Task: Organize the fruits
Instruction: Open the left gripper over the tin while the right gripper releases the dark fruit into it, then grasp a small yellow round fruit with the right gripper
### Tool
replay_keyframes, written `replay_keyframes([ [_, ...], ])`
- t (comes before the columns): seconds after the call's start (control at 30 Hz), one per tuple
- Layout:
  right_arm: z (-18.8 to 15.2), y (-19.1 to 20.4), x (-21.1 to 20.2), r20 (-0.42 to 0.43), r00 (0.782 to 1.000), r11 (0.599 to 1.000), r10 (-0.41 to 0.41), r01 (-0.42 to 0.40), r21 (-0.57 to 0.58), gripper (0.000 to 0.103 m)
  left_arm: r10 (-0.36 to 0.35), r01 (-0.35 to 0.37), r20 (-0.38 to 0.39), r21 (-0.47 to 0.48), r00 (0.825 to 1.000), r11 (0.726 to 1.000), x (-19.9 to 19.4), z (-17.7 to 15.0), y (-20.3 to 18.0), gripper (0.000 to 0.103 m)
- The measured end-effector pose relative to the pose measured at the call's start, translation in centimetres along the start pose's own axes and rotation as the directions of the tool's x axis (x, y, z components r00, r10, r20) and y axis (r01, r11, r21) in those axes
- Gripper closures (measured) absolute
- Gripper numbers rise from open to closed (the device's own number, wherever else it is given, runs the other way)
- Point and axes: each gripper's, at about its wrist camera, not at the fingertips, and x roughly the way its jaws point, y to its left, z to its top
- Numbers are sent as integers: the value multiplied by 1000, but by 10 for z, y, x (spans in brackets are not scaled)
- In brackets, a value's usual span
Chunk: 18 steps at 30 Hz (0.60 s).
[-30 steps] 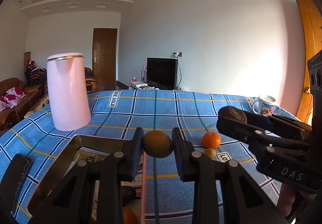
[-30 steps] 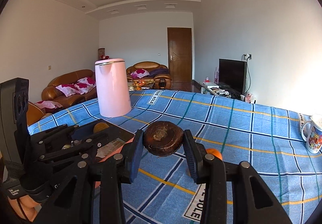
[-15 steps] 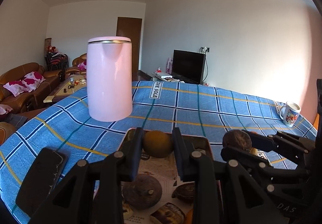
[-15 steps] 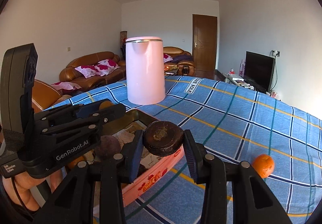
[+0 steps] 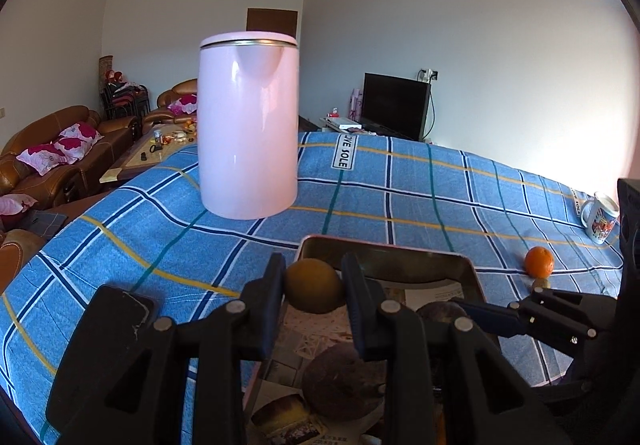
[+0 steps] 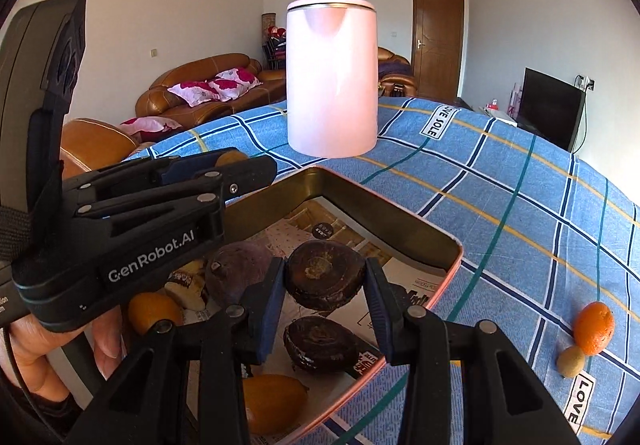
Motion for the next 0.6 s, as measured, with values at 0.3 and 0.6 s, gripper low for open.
replay_keyframes([
  [0.3, -9, -23, -39, 60, 997, 999, -38, 36, 37, 39, -14, 14, 68, 4, 998, 1000, -27, 4, -15, 37],
  [0.6, -43, -131, -69, -89, 951, 920, -295, 308, 242, 40, -115, 107, 98, 82, 989, 991, -41, 4, -68, 28],
])
